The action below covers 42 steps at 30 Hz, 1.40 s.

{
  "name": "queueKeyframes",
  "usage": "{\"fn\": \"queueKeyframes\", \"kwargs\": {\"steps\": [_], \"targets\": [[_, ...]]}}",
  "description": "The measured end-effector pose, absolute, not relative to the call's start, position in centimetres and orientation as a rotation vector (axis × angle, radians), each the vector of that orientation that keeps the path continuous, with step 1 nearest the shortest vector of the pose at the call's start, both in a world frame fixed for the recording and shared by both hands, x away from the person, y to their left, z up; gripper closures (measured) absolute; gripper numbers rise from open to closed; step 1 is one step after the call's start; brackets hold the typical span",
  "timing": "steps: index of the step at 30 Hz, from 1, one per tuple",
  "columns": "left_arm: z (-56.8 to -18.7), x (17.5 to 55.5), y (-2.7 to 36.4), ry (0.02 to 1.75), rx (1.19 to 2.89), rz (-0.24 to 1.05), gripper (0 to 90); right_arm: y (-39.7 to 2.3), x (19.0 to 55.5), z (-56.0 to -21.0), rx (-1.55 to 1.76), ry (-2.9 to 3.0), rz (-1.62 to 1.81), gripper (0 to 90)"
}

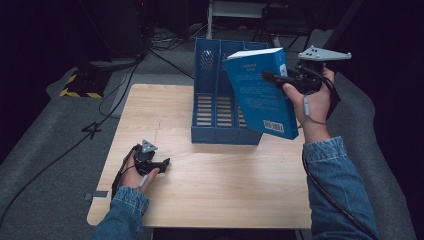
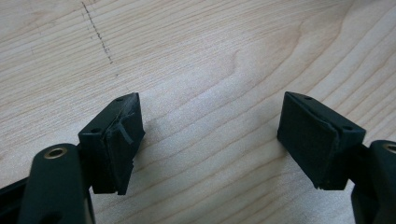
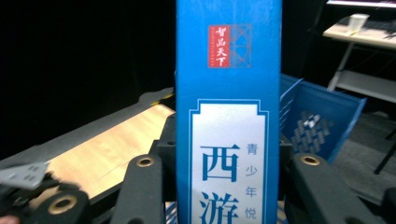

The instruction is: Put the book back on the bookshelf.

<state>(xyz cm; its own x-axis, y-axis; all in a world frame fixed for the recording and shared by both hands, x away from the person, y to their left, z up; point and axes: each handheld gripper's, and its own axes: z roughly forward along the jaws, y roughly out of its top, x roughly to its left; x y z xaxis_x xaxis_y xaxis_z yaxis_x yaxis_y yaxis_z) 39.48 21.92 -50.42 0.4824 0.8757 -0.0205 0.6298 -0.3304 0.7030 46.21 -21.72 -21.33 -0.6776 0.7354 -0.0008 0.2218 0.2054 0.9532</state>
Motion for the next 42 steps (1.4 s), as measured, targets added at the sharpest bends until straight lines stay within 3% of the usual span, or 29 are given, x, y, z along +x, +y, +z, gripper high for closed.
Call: {"fn": "queueKeyframes", "kwargs": {"steps": [23, 42], "targets": [[-50.4, 39.5, 21.9, 1.239, 2.076, 0.484, 22.6, -25.2, 52.6, -23.4, 1.128, 1.857, 1.475, 61.7], [-50.4, 39.5, 21.9, 1.241, 2.074, 0.482, 22.6, -23.4, 55.0, -23.3, 1.299, 1.758, 1.418, 61.7]]}}
